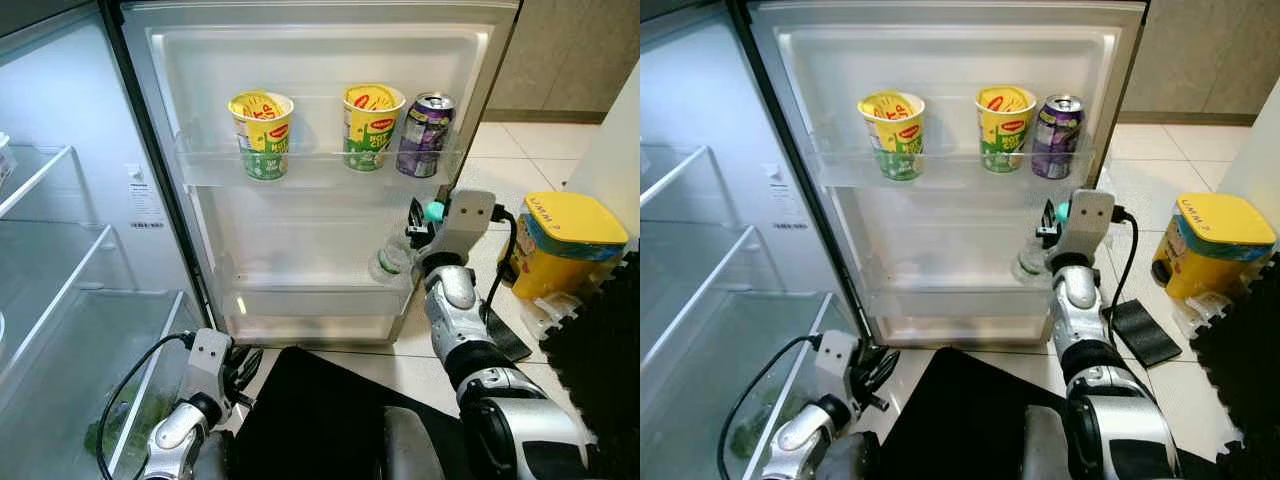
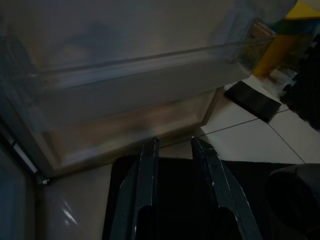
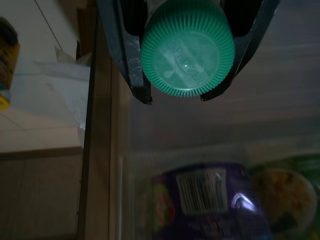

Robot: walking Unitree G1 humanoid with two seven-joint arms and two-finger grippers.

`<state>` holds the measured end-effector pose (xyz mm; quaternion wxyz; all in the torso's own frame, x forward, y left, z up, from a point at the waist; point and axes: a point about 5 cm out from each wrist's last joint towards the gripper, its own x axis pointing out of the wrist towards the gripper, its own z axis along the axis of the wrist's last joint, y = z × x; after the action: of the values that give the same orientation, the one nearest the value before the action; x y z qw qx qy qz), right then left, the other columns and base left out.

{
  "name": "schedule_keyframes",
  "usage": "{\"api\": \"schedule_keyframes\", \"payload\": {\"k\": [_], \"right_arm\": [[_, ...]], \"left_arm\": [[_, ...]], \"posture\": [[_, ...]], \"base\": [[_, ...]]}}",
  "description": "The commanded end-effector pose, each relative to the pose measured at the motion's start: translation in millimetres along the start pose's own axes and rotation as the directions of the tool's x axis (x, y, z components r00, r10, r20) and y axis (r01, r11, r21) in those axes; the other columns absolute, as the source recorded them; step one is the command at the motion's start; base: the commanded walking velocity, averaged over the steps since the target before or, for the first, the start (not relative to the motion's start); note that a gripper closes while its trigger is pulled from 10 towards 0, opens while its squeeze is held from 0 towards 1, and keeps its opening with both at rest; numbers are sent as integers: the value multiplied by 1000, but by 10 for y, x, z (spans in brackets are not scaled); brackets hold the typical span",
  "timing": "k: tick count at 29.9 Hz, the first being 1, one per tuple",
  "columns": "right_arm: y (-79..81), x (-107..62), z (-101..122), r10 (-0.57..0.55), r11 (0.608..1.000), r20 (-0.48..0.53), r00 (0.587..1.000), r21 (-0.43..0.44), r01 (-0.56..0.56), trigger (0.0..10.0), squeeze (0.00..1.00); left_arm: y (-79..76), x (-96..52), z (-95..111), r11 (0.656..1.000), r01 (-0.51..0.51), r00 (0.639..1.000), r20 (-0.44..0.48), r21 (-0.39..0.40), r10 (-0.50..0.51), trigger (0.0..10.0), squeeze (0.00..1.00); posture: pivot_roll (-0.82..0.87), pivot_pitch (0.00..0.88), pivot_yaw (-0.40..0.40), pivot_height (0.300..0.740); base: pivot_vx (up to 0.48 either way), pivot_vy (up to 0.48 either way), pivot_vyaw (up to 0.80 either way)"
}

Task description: Restocking fridge

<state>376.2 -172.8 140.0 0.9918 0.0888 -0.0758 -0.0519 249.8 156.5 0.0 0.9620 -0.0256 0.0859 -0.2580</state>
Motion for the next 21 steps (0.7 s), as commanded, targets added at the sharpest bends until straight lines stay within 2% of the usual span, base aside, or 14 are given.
{"api": "schedule_keyframes", "payload": {"k": [1, 2, 3, 9, 13, 21], "right_arm": [[-73, -23, -125, -66, 988, -95, 993, 133, 78, 10000, 0], [-100, -23, -116, -80, 980, -86, 993, 176, 94, 10000, 0], [-160, -21, -109, -90, 945, -78, 993, 307, 110, 10000, 0], [-253, -23, -107, -129, 900, -77, 989, 409, 149, 10000, 0], [-287, -21, -85, -133, 888, -57, 990, 437, 144, 10000, 0], [-372, 48, 39, -139, 838, -12, 990, 531, 124, 10000, 0]], "left_arm": [[-30, -23, -15, 1000, 17, 1000, 1, 8, -17, 10000, 0], [-39, -17, -5, 1000, 22, 1000, 7, 9, -22, 10000, 0], [-62, 3, 20, 999, 36, 999, 19, 13, -36, 10000, 0], [-123, 37, 64, 998, 64, 997, 41, 20, -65, 10000, 0], [-159, 59, 84, 997, 80, 995, 51, 21, -81, 10000, 0], [-255, 102, 168, 992, 125, 989, 80, 32, -128, 10000, 0]], "posture": [[4, 52, 22, 471], [7, 61, 26, 471], [9, 69, 29, 471], [17, 100, 40, 471], [20, 111, 45, 471], [29, 144, 52, 471]], "base": [[0, 0, 0], [0, 0, 0], [0, 0, 0], [0, 0, 0], [0, 0, 0], [0, 0, 0]]}}
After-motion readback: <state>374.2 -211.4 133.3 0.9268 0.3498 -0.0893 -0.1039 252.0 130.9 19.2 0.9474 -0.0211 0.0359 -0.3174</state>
